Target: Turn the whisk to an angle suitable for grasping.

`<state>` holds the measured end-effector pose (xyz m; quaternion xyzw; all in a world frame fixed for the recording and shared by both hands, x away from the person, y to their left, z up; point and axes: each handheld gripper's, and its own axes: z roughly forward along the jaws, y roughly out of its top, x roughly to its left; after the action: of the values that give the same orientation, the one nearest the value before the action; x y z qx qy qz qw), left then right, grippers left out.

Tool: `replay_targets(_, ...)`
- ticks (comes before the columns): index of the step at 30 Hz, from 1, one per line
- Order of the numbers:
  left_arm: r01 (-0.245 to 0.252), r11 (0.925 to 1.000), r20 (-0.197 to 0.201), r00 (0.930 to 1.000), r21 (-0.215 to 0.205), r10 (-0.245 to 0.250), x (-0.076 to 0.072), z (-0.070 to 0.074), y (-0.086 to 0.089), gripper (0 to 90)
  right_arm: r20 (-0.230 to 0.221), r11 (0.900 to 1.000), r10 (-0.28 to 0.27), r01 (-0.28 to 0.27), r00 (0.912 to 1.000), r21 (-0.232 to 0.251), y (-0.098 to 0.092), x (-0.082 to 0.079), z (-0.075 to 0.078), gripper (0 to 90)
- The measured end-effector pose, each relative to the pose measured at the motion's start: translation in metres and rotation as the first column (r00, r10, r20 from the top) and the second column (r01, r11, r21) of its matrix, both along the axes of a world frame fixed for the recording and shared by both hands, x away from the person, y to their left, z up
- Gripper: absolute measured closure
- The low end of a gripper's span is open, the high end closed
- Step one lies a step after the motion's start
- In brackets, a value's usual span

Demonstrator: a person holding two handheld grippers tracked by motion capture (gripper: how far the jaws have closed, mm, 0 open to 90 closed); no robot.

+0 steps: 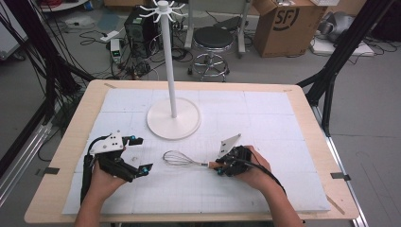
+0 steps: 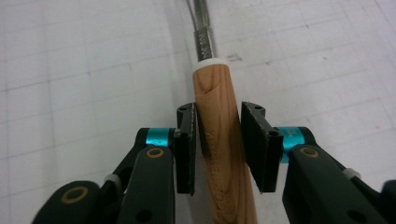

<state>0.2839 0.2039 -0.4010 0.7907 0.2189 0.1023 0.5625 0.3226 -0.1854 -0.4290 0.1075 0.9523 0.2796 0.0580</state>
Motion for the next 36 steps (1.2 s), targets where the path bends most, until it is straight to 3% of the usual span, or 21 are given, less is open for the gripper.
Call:
replay_targets(9,0.002,1.0,0.003,1.0,0.001,-0.002,0.0,0.0,0.0,1.8,-0.014,0.999,0.039,-0.038,0.9992,0.021,0.017,-0.002,-0.001,70.2)
replay_targets(18,-0.001,1.0,0.002,1.0,-0.005,0.001,0.0,0.001,0.001,1.8,-0.017,0.995,0.091,-0.091,0.9957,0.036,0.051,0.0,-0.003,70.1)
replay_targets(22,0.002,1.0,0.001,1.0,-0.001,-0.002,-0.001,0.001,0.001,1.8,0.005,0.994,0.106,-0.106,0.9944,0.035,0.057,-0.002,-0.003,68.7)
replay_targets(26,0.002,1.0,0.0,1.0,0.002,-0.002,-0.001,0.001,0.001,1.8,0.015,0.995,0.083,-0.083,0.9965,0.046,0.049,-0.005,0.001,59.1)
replay_targets(31,0.005,1.0,-0.005,1.0,0.008,-0.005,-0.001,0.0,-0.001,1.8,0.004,0.996,0.045,-0.045,0.999,0.071,0.028,-0.007,0.004,55.7)
replay_targets(32,0.005,0.9999,-0.009,0.9999,0.013,-0.005,-0.001,-0.001,-0.002,1.7,-0.027,0.996,0.015,-0.013,0.9995,0.092,0.014,-0.007,0.001,55.7)
replay_targets(36,0.004,0.9999,-0.012,0.9999,0.012,-0.004,0.0,-0.002,-0.003,1.8,-0.052,0.994,-0.009,0.015,0.9986,0.111,-0.007,-0.009,-0.004,57.0)
